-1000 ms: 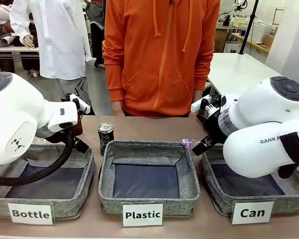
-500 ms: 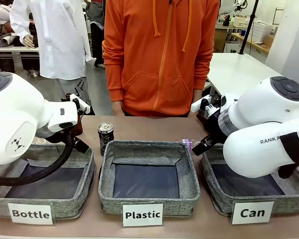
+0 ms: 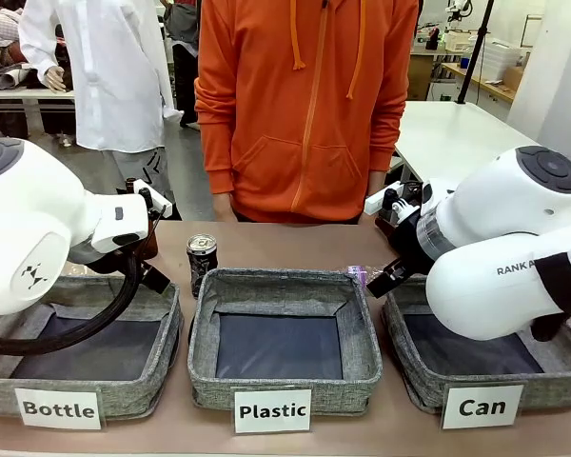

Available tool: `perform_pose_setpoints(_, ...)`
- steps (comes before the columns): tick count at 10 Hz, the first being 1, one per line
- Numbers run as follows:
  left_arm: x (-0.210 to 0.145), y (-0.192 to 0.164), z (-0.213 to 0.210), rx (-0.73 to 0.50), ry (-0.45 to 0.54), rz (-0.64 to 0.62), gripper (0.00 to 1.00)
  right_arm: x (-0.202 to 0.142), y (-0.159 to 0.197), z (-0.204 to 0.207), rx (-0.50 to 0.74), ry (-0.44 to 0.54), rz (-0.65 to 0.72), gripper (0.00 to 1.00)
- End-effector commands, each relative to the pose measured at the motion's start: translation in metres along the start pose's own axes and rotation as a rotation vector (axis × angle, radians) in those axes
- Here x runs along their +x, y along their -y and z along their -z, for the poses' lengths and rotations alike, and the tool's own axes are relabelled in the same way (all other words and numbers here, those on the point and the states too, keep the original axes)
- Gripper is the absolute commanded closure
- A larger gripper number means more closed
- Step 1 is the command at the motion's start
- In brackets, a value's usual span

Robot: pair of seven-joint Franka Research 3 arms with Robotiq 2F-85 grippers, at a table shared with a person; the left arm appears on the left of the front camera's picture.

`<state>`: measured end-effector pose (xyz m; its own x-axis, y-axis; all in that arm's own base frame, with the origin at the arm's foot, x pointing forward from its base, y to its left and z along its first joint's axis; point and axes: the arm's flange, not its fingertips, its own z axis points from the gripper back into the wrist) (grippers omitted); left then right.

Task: Sort the can waste into the basket.
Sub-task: Pick up the can waste from the table and place it in the right Fabric basket.

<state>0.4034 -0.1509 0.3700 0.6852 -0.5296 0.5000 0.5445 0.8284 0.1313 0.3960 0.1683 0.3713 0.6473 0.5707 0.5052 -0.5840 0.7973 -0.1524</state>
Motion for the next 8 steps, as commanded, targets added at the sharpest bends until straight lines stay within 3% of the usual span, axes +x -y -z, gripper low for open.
perform_pose_setpoints(1, 0.0, 0.0, 0.0, 0.0, 0.0, 0.0, 0.0, 0.0, 0.0, 0.0, 0.0, 0.0, 0.001, 0.0)
perform_pose_setpoints(4, 0.0, 0.0, 0.0, 0.0, 0.0, 0.0, 0.0, 0.0, 0.0, 0.0, 0.0, 0.0, 0.0, 0.0)
perform_pose_setpoints(6, -0.003, 0.006, -0.072, -0.095, 0.047, -0.076, 0.0, 0.009, 0.021, -0.052, 0.108, -0.06, 0.085, 0.0)
perform_pose_setpoints(8, -0.02, -0.001, -0.132, -0.278, -0.048, -0.157, 0.0, 0.002, 0.042, -0.106, 0.251, -0.097, 0.301, 0.0)
